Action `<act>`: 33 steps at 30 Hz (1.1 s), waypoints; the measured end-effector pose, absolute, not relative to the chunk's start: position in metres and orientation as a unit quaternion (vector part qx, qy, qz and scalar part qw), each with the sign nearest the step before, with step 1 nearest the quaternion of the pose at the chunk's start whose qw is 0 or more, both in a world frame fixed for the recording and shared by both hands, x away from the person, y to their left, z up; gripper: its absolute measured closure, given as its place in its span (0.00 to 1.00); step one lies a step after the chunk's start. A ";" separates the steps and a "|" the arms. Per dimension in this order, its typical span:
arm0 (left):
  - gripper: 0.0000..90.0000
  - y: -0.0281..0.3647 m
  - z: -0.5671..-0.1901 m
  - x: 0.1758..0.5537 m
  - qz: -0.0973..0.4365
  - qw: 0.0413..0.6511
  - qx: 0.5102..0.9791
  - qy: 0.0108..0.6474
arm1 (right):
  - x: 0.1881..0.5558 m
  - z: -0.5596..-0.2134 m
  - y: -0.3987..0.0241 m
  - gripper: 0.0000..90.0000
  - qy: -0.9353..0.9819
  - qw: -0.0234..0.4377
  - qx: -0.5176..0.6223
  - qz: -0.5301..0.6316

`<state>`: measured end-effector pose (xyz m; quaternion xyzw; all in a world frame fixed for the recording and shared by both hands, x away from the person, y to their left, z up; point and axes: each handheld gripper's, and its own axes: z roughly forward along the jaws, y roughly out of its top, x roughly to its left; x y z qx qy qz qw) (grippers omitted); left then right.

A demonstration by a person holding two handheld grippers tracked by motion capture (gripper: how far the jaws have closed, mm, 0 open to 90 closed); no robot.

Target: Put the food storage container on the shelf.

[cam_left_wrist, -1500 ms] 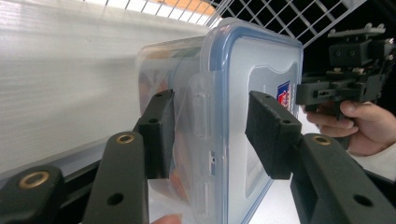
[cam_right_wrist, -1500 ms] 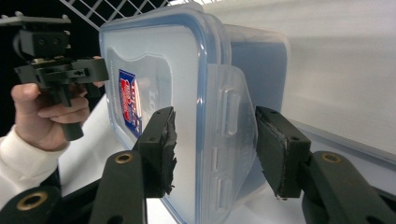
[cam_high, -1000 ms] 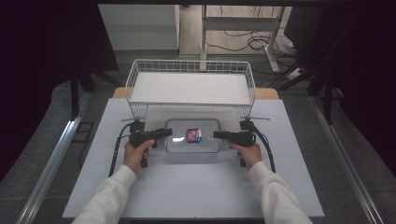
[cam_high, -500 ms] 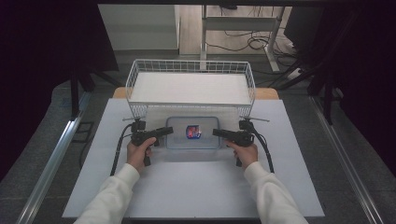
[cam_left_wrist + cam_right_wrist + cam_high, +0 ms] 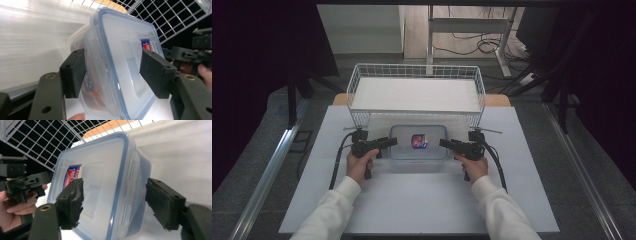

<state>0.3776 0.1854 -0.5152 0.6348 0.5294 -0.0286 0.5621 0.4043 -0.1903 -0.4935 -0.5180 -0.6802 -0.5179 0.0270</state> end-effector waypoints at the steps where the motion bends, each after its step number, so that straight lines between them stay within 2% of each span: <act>1: 0.40 0.185 -0.514 0.375 -0.024 0.560 0.641 0.524 | 0.402 -0.492 -0.190 0.30 -0.684 0.020 -0.516 -0.516; 7: 0.38 0.189 -0.506 0.357 0.010 0.549 0.655 0.519 | 0.383 -0.484 -0.199 0.25 -0.694 -0.006 -0.512 -0.507; 11: 0.38 0.191 -0.499 0.346 0.019 0.548 0.662 0.511 | 0.369 -0.480 -0.202 0.25 -0.704 -0.014 -0.502 -0.503; 14: 0.37 0.192 -0.497 0.339 0.020 0.548 0.663 0.510 | 0.361 -0.479 -0.202 0.29 -0.714 -0.006 -0.490 -0.500; 15: 0.37 0.194 -0.496 0.335 0.023 0.547 0.666 0.507 | 0.350 -0.480 -0.198 0.34 -0.732 0.004 -0.471 -0.492; 19: 0.36 0.198 -0.493 0.313 0.030 0.530 0.678 0.508 | 0.331 -0.482 -0.189 0.47 -0.764 -0.013 -0.439 -0.472; 24: 0.35 0.193 -0.490 0.295 0.048 0.510 0.707 0.488 | 0.322 -0.483 -0.175 0.79 -0.814 -0.029 -0.387 -0.431; 27: 0.34 0.191 -0.489 0.286 0.047 0.503 0.717 0.480 | 0.321 -0.486 -0.165 0.94 -0.833 -0.039 -0.367 -0.412; 29: 0.33 0.191 -0.490 0.283 0.044 0.497 0.721 0.482 | 0.321 -0.487 -0.157 0.98 -0.843 -0.046 -0.352 -0.403; 33: 0.33 0.193 -0.493 0.277 0.049 0.482 0.733 0.477 | 0.322 -0.488 -0.141 0.99 -0.859 -0.069 -0.327 -0.387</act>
